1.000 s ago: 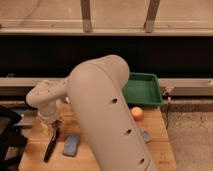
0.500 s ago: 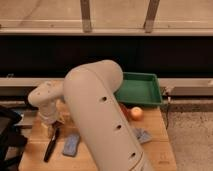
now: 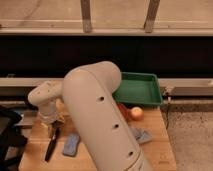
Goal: Place brush in tray
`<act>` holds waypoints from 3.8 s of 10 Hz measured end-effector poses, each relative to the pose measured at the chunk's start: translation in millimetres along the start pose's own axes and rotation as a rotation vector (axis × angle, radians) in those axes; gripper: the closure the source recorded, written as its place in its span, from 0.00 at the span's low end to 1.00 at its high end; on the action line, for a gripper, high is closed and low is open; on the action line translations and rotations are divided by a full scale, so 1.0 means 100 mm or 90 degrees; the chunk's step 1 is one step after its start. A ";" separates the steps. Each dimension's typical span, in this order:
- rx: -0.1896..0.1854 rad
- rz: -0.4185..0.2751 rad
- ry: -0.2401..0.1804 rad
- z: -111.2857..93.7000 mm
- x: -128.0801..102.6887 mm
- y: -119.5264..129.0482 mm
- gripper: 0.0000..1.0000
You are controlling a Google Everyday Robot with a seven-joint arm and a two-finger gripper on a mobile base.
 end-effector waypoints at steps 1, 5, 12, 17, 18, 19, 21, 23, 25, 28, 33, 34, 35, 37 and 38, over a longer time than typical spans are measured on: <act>-0.001 0.004 0.000 -0.01 0.01 -0.02 0.63; -0.003 0.001 0.000 0.00 -0.01 0.02 0.98; -0.002 -0.003 -0.003 0.02 -0.03 0.02 1.00; 0.019 -0.044 -0.124 -0.84 0.01 0.14 1.00; 0.026 -0.049 -0.149 -1.08 0.04 0.15 1.00; 0.036 -0.059 -0.178 -1.36 0.06 0.17 1.00; 0.050 -0.062 -0.239 -1.86 0.10 0.10 1.00; 0.054 -0.051 -0.298 -2.25 0.12 -0.15 1.00; 0.050 -0.022 -0.352 -2.58 0.18 -0.54 1.00; 0.053 0.064 -0.420 -3.00 0.51 -1.13 1.00; 0.046 0.195 -0.513 -3.37 1.24 -1.74 1.00; 0.046 0.196 -0.516 -3.39 1.25 -1.75 1.00; 0.046 0.193 -0.515 -3.38 1.23 -1.73 1.00; 0.047 0.194 -0.515 -3.38 1.25 -1.75 1.00; 0.047 0.194 -0.515 -3.38 1.25 -1.74 1.00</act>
